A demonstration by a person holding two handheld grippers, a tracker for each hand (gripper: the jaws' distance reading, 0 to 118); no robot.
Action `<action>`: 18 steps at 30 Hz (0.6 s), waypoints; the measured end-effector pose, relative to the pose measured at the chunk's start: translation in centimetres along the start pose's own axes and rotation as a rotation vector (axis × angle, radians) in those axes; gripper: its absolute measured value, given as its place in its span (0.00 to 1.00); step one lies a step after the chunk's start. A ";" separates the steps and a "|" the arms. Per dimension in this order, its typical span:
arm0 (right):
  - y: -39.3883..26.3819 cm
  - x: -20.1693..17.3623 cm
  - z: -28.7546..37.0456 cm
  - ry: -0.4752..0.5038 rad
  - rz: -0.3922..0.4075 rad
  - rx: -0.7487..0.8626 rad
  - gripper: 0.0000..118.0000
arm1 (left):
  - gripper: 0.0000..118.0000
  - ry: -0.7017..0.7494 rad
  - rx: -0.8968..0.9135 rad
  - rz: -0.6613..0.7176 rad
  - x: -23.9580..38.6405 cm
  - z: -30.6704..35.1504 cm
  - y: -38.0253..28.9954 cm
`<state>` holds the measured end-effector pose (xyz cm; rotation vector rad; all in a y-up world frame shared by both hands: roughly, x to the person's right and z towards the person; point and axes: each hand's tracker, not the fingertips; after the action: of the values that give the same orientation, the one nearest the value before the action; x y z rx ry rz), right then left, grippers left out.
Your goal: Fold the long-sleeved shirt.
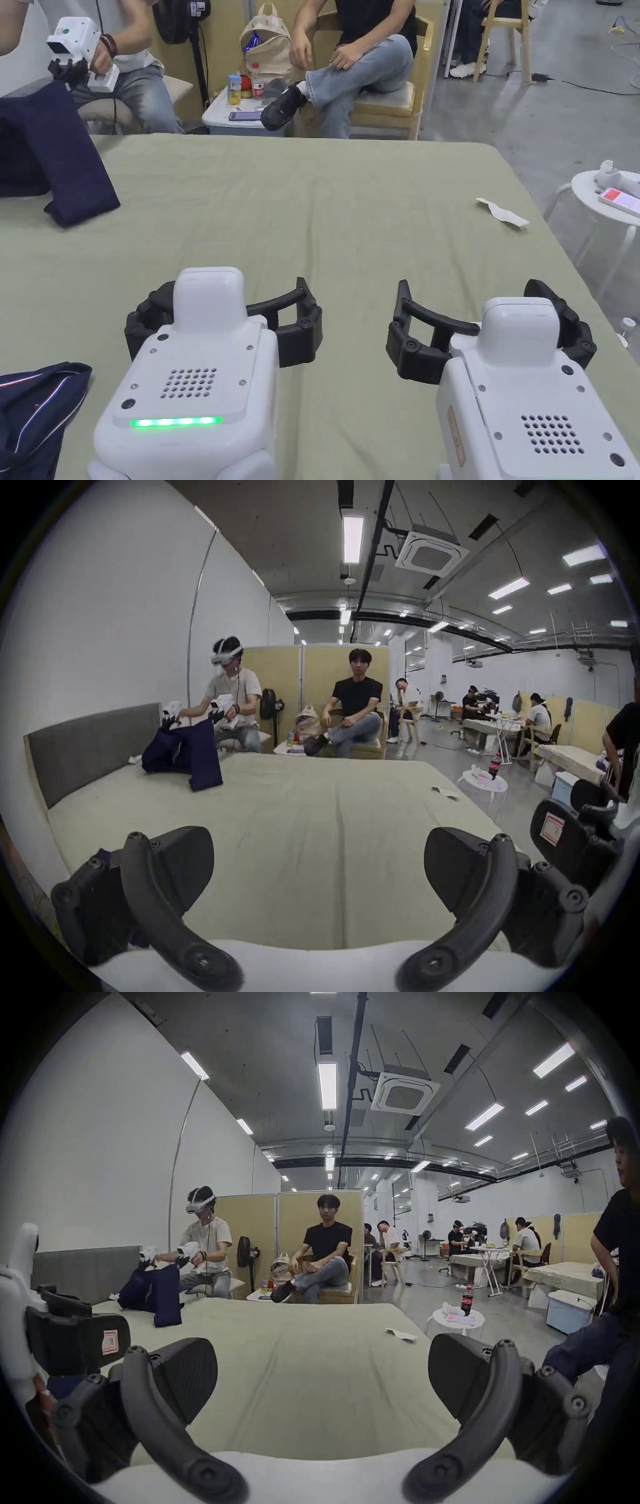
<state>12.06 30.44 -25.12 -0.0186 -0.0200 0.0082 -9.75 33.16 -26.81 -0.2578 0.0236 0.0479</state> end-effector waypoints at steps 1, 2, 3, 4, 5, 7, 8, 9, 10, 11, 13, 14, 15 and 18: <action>0.0 0.0 0.0 0.001 -0.001 -0.001 1.00 | 1.00 -0.009 -0.025 0.002 -0.1 -0.1 0.2; 0.0 0.0 0.0 0.001 -0.001 0.000 1.00 | 1.00 -0.014 -0.054 0.002 -0.2 -0.2 0.4; 0.0 0.0 0.0 0.001 -0.002 0.000 1.00 | 1.00 -0.028 -0.083 -0.006 -0.3 -0.3 0.6; 0.0 0.1 0.0 0.001 -0.004 -0.002 1.00 | 1.00 -0.065 -0.104 -0.007 -0.4 -0.5 0.8; 0.0 0.1 0.0 0.001 -0.005 -0.002 1.00 | 1.00 -0.087 -0.111 0.007 -0.5 -0.6 0.8; 0.0 0.2 0.0 0.003 -0.007 -0.003 1.00 | 1.00 -0.076 -0.098 0.024 -0.6 -0.4 1.0; 0.0 0.2 0.0 0.003 -0.007 -0.003 1.00 | 1.00 -0.068 -0.092 0.036 -0.5 -0.4 1.0; 0.0 0.2 0.0 0.003 -0.005 -0.002 1.00 | 1.00 -0.060 -0.094 0.038 -0.4 -0.7 0.9; 0.0 0.2 0.0 0.004 -0.005 -0.002 1.00 | 1.00 -0.042 -0.103 0.034 -0.3 -0.8 1.0; 0.0 0.2 -0.1 0.004 -0.004 -0.003 1.00 | 1.00 -0.025 -0.107 0.022 -0.2 -0.8 1.0; 0.1 0.2 -0.1 0.002 -0.003 -0.003 1.00 | 1.00 -0.016 -0.095 0.002 0.0 -0.9 0.8; 0.1 0.3 -0.1 0.004 -0.004 -0.004 1.00 | 1.00 -0.016 -0.093 -0.002 0.0 -0.9 0.8; 0.1 0.3 -0.1 0.005 -0.006 -0.005 1.00 | 1.00 -0.019 -0.092 -0.004 0.0 -0.9 0.8; 0.0 0.4 -0.1 0.005 -0.005 -0.011 1.00 | 1.00 -0.016 -0.106 -0.003 0.0 -1.1 0.5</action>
<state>12.44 30.45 -25.25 -0.0299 -0.0146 0.0035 -9.84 33.34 -27.94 -0.3634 0.0047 0.0486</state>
